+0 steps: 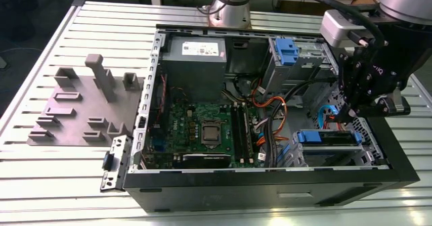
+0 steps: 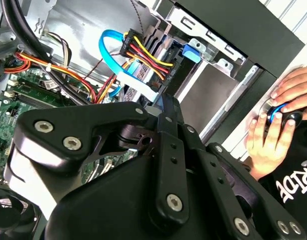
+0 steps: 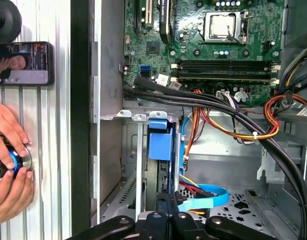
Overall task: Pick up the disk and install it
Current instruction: 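Insert the second disk wire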
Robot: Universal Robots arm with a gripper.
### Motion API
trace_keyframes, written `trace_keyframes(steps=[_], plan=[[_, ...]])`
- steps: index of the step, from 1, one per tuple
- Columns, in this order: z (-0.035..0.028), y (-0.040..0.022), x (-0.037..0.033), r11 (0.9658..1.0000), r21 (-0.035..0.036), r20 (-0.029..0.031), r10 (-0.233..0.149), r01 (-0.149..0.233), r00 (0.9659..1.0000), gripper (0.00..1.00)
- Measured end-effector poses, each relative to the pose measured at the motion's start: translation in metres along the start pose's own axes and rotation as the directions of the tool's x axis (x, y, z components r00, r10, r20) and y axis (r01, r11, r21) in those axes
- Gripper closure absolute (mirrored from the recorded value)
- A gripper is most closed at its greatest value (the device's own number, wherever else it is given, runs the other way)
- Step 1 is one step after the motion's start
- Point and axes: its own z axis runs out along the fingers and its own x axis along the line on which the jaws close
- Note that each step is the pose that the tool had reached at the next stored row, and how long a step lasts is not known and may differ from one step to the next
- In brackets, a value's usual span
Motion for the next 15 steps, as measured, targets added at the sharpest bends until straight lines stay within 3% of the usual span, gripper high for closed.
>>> trace_keyframes(steps=[4,10,15], plan=[[0.0002,-0.0025,-0.0001,0.9999,-0.0151,0.0070,-0.001,0.001,1.0000,0.89],[0.0000,-0.0042,-0.0009,0.9993,-0.0364,0.0103,-0.003,0.004,0.9999,0.89],[-0.0037,-0.0045,-0.0005,0.9990,-0.0437,0.0115,-0.004,0.004,0.9999,0.89]])
